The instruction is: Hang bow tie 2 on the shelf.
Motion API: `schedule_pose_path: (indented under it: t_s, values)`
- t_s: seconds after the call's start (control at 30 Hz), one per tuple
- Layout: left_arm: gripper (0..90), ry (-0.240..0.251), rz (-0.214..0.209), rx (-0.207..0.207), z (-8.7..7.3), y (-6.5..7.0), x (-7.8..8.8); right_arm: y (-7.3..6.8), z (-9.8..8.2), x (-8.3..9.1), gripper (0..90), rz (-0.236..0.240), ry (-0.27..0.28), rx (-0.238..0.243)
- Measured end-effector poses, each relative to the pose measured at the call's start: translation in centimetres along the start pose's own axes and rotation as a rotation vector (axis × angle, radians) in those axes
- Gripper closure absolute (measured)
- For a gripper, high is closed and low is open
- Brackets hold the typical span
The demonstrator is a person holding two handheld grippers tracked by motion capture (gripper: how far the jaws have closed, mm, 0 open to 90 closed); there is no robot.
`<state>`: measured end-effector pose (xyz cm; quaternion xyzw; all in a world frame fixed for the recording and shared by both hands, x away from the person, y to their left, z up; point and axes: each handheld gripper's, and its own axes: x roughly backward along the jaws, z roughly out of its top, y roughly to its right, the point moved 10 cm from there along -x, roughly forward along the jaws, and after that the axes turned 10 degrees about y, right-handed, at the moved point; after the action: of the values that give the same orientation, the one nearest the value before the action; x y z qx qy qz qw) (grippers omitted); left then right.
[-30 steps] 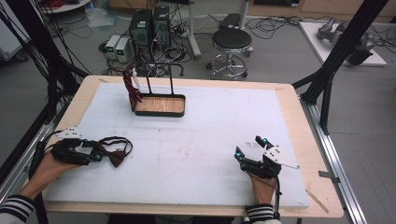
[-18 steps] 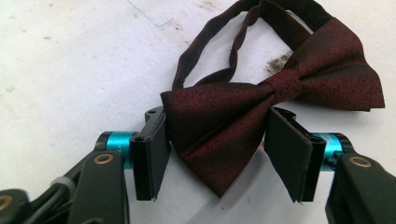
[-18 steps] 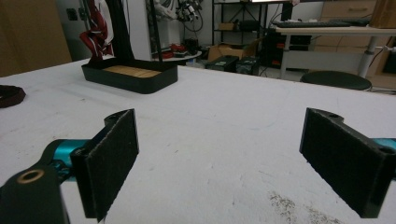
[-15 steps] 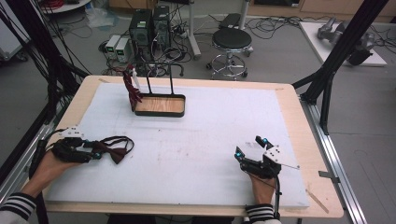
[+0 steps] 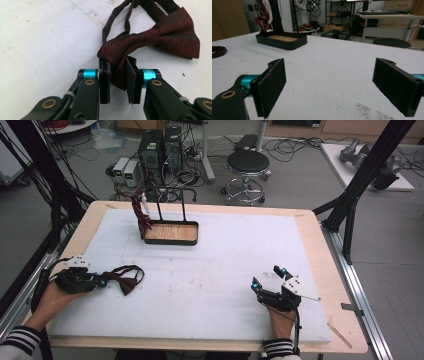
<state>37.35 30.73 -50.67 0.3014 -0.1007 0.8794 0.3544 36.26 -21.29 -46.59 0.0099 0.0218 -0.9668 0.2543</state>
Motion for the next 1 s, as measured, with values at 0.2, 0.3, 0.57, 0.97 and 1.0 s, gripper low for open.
schedule_pose_path:
  t_s: [0.2, 0.3, 0.57, 0.97, 1.0]
  values:
    - [77.0, 0.015, 0.012, 0.017, 0.2, -0.1, 0.2, 0.0, 0.0, 0.0, 11.0, 0.0, 0.0, -0.001]
    - [77.1, 0.022, 0.015, 0.02, 0.3, -0.1, 0.3, 0.0, 0.0, 0.0, 10.9, 0.0, 0.0, -0.001]
    - [77.2, 0.082, 0.046, 0.041, 1.3, -0.3, 0.5, 0.0, 0.0, 0.0, 10.9, 0.0, 0.0, 0.0]
    - [77.2, 0.223, 0.063, 0.065, 4.2, -0.1, 1.0, 0.0, 0.0, 0.0, 10.9, -0.001, 0.001, -0.002]
    - [77.2, 0.23, 0.067, 0.062, 4.4, -0.1, 1.0, 0.0, 0.0, 0.0, 10.9, 0.0, 0.001, -0.001]
